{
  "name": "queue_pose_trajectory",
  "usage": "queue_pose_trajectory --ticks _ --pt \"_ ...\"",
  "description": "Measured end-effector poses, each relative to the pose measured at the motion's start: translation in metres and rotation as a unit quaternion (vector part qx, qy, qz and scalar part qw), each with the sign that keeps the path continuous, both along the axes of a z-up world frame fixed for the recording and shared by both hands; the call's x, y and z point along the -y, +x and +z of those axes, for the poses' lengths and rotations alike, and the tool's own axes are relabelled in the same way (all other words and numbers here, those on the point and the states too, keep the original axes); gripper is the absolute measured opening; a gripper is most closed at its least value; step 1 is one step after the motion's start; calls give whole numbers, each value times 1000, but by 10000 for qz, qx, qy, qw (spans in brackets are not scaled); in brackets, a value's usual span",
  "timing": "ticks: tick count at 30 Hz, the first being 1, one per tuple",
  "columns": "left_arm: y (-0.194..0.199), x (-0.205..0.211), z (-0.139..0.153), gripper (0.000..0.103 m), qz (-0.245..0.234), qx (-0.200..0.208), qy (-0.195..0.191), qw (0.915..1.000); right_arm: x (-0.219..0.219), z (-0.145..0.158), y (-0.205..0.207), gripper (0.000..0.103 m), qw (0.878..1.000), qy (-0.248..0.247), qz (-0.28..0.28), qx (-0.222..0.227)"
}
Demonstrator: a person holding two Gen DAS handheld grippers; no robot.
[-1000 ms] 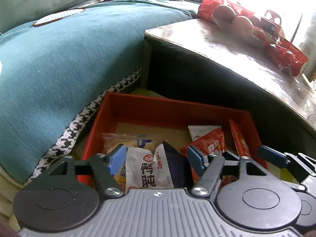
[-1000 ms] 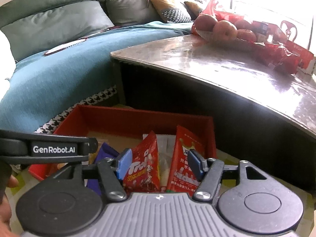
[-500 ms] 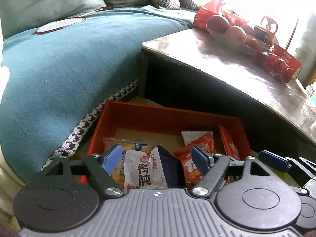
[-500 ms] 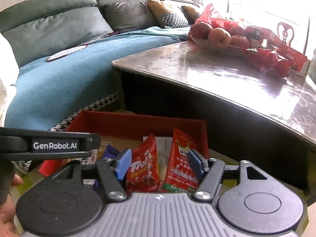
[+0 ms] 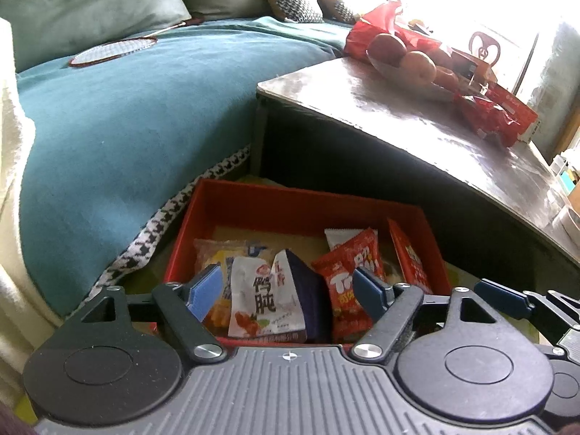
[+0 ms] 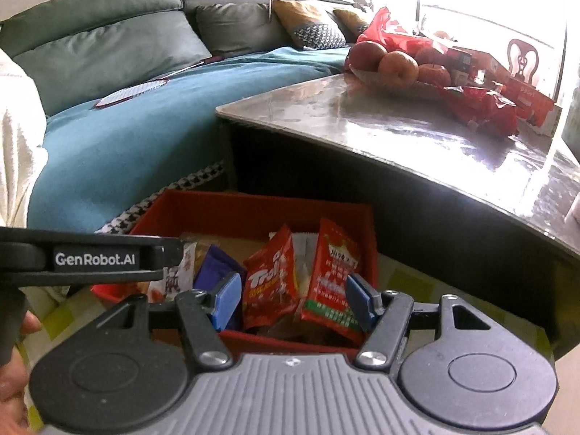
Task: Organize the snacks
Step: 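Lower both snacks into the red box and open both tools, then move the left tool to the sausage pack while the right tool approaches the tan wafer bar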
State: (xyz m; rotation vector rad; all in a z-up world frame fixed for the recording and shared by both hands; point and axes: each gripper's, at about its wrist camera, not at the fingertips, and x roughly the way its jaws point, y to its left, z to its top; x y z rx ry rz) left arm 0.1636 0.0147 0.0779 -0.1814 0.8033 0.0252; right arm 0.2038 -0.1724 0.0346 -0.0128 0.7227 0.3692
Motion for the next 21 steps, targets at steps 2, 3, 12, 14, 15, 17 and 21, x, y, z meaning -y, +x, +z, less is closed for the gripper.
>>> queue_pose_trajectory --ticks 2,3,12,14,15,17,21 --pt "-5 -2 0 84 -5 -14 2 10000 -1 0 -6 65 10000 -37 29 -10" --pt "-8 -3 -1 84 -4 -25 2 10000 -1 0 -8 65 10000 -46 40 -21" --pt "-30 -6 -8 84 -71 -178 39 9998 -2 -5 -32 66 9997 -79 125 -193" --pt "-34 -7 -9 84 -85 -211 59 9997 -1 -8 -37 66 9995 -134 139 -235" --pt "-37 -8 -11 84 -89 -233 62 9997 -1 -9 -39 66 9995 -150 139 -258" --pt "-41 -10 -14 84 -99 -306 29 9995 0 -13 -45 66 9992 -175 145 -337" --pt "-50 -11 -19 84 -98 -408 61 9991 -1 -18 -57 66 9986 -247 194 -437"
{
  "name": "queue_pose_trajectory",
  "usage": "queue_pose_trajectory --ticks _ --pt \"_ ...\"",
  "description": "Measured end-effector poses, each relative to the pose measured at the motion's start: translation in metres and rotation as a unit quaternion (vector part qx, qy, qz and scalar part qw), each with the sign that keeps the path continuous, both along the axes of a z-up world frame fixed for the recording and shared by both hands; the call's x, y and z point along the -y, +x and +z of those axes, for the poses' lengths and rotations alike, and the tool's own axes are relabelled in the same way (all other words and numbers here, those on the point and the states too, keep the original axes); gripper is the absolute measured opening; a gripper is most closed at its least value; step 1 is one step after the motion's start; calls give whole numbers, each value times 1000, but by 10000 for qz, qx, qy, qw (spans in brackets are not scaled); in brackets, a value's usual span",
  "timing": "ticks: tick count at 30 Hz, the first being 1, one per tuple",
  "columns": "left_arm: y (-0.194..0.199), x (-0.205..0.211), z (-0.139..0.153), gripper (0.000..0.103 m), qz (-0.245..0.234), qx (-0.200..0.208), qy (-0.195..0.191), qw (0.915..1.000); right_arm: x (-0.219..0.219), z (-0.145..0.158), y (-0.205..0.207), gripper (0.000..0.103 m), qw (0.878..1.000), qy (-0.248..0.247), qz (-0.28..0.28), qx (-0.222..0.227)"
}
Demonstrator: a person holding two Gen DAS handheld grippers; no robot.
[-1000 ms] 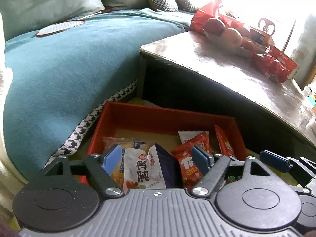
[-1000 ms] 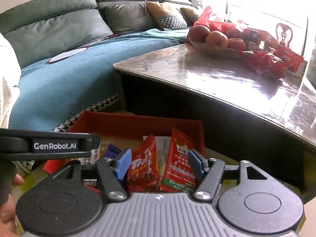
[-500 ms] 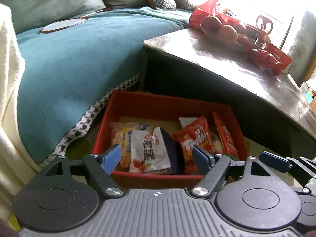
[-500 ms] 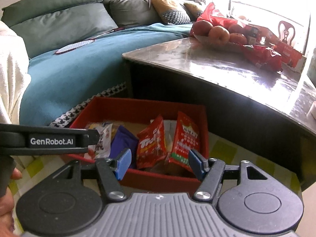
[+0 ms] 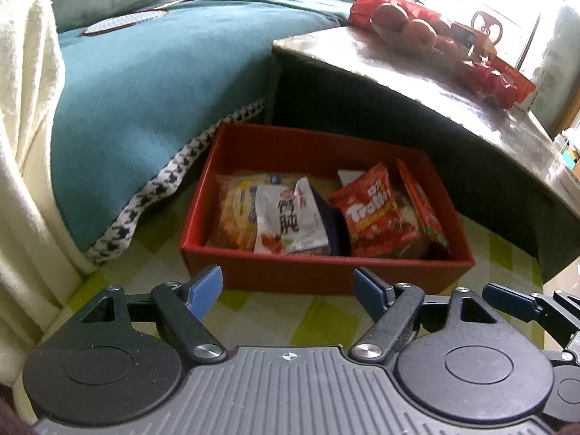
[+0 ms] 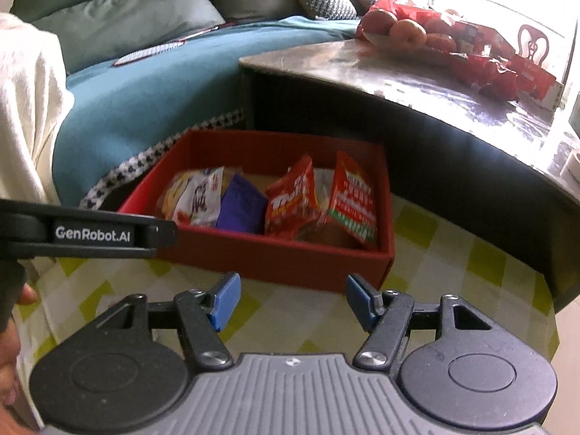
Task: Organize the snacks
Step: 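Move the left tool to the sausage pack while the right tool approaches the tan wafer bar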
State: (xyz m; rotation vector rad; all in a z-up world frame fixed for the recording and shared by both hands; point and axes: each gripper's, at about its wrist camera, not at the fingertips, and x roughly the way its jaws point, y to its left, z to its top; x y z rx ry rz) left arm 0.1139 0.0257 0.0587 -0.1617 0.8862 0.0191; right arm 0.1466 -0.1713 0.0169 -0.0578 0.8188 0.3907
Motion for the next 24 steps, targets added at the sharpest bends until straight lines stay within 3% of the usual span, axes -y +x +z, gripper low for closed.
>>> queue_pose_trajectory --ticks 14,24 --pt "-26 -23 -29 85 40 -647 -105 9978 1 -19 -39 66 9988 -117 171 -441" --pt "-20 -45 -60 87 407 -1357 -722 9873 7 -23 -46 67 9979 -100 245 -598"
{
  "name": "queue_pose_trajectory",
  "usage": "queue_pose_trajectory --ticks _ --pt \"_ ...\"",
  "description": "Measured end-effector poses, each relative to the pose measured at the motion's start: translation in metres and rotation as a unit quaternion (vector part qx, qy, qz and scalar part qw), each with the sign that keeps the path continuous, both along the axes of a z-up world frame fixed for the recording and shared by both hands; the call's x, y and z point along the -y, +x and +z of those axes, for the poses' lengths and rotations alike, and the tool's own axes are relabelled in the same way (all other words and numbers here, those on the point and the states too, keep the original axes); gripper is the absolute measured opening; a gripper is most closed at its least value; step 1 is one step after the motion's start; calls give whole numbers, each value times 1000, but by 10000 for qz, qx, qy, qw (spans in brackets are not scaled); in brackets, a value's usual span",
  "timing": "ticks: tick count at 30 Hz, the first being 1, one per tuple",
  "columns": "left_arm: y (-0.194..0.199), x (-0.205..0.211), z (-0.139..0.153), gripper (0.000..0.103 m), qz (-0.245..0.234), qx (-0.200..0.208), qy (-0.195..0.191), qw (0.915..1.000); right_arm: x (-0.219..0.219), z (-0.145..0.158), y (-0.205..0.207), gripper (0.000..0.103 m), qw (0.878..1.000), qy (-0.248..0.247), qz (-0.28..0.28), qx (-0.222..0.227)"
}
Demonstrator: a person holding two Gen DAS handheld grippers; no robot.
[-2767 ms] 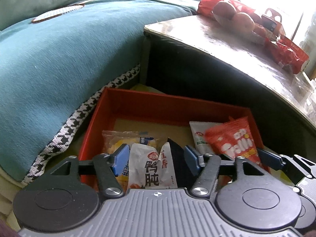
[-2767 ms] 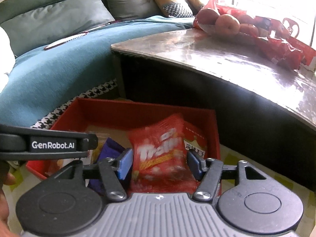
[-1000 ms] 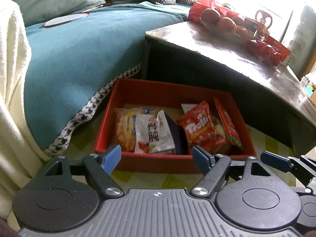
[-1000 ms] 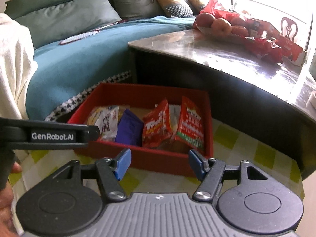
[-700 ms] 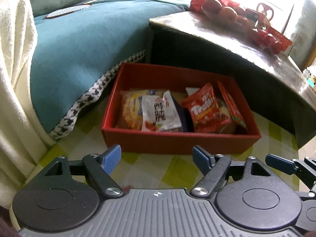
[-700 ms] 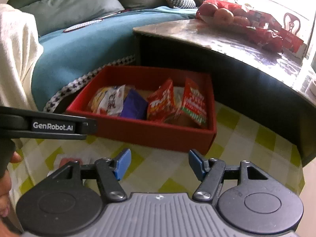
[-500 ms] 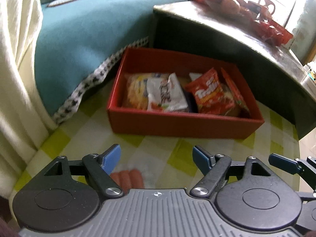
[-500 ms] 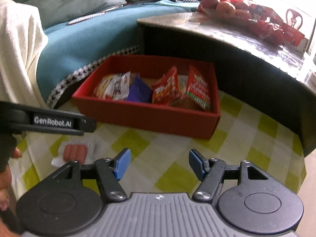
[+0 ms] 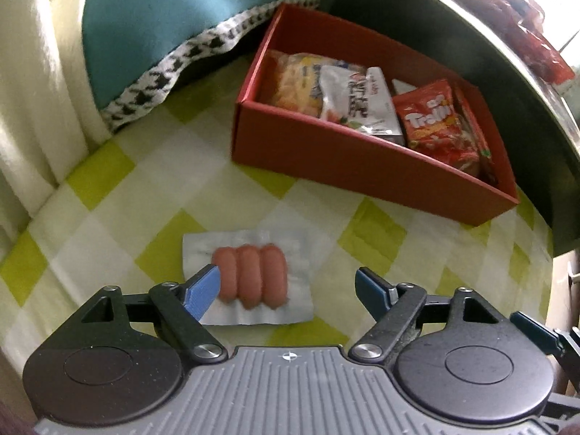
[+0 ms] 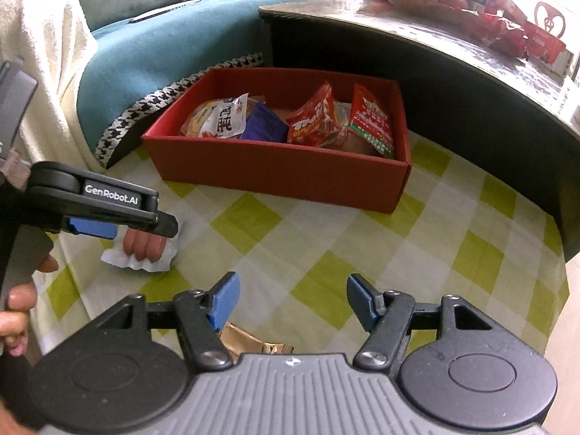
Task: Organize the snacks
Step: 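Move the left tool to the sausage pack while the right tool approaches the tan wafer bar, then grasp the sausage pack with the left tool while the right tool grasps the wafer bar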
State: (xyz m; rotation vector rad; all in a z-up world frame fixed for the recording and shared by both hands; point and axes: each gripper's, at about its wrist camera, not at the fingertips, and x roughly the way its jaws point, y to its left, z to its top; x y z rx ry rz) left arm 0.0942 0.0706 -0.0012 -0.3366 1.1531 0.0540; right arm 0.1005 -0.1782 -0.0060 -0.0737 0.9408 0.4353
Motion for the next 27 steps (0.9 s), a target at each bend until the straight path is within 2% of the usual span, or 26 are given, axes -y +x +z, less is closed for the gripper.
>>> queue_pose_trajectory --ticks 3,7,11,14,16,18,21,27 --pt "2 -2 -7 88 115 -75 146 9998 0 -1 2 67 10000 17 -2 -44" --pt "4 -4 -20 88 224 -323 81 9992 -1 -2 2 67 10000 34 42 -68" --pt "8 0 -26 97 231 -341 317 9987 -4 -6 1 67 9999 -14 88 -126" --pt "10 -2 -32 97 317 -374 362 9981 -5 -11 1 68 9997 -65 124 -195" --pt "9 1 -31 91 278 -361 521 9976 -6 -14 1 69 9995 -103 145 -245" --pt "6 4 -30 80 209 -344 708 9967 -6 -18 1 71 9994 -143 149 -293" --pt "3 0 -26 78 220 -328 507 9979 -5 -21 1 71 9992 -161 124 -358" --pt "-2 -3 -12 78 192 -169 372 9990 -2 -26 2 71 9988 -149 101 -450"
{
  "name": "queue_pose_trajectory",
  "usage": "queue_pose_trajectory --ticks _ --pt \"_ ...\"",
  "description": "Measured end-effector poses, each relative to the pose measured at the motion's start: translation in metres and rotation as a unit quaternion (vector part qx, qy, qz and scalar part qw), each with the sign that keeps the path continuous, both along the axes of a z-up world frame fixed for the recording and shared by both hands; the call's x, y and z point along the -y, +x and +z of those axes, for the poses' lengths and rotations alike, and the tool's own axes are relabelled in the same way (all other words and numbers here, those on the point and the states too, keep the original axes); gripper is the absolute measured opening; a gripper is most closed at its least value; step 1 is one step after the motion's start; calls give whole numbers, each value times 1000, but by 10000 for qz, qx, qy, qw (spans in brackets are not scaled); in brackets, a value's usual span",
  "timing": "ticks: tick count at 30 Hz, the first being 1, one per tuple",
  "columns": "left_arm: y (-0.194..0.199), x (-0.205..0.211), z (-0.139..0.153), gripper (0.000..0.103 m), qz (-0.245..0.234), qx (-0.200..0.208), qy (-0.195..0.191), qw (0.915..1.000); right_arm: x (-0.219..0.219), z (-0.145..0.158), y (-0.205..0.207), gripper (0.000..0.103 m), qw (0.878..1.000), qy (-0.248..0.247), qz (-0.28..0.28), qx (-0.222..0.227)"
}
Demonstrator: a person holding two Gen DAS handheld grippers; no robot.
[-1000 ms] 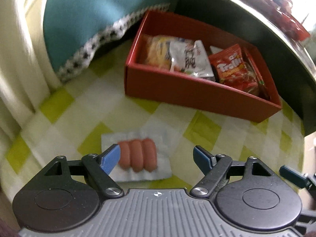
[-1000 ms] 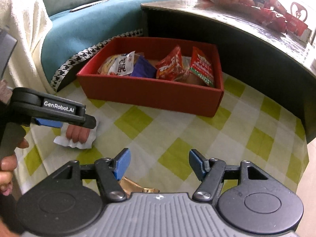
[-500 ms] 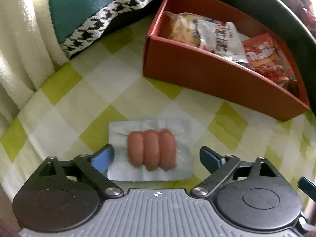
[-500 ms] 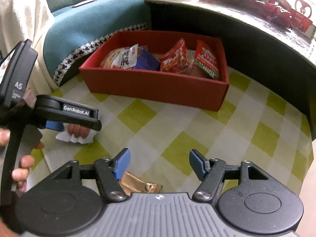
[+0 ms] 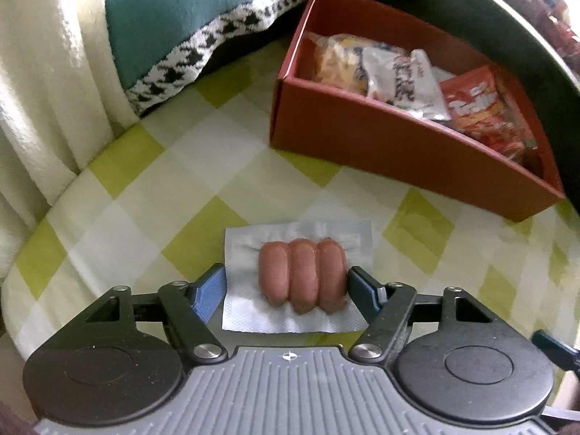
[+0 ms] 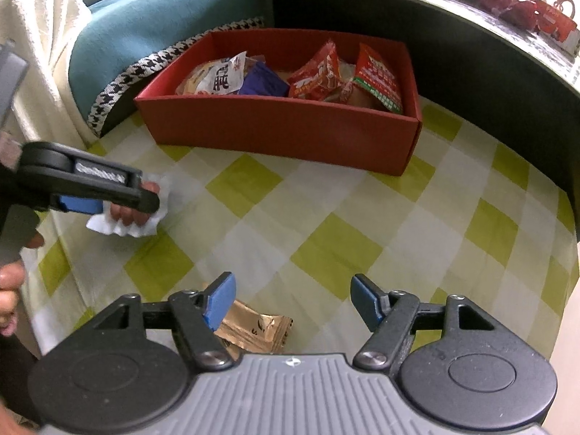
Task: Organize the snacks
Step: 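Grasp the sausage pack with the left tool while the right tool grasps the wafer bar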
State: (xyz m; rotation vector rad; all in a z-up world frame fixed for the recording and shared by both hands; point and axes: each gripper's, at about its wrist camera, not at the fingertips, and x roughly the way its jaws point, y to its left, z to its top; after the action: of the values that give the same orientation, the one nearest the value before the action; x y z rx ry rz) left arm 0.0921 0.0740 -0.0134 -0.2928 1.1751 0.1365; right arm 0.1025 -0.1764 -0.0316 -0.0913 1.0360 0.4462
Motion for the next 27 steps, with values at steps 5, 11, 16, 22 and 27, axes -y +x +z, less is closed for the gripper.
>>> queue_pose_trajectory --ticks 5,11,16,22,27 --pt "-2 1 12 78 -81 158 -99 9998 -1 -6 0 71 9998 72 -16 -181" --pt "-6 -2 15 78 -115 229 -262 9993 -15 -15 -2 71 9990 70 229 -385" --pt "-8 -7 15 78 -136 269 -382 9988 -21 -16 -3 71 9956 -45 851 -395" --pt "-12 -20 16 78 -94 276 -499 9983 -18 -24 -14 71 9900 -453 1248 -477" --pt "-12 -25 14 78 -92 227 -598 9979 -36 -35 -28 73 9807 -768 1765 -353"
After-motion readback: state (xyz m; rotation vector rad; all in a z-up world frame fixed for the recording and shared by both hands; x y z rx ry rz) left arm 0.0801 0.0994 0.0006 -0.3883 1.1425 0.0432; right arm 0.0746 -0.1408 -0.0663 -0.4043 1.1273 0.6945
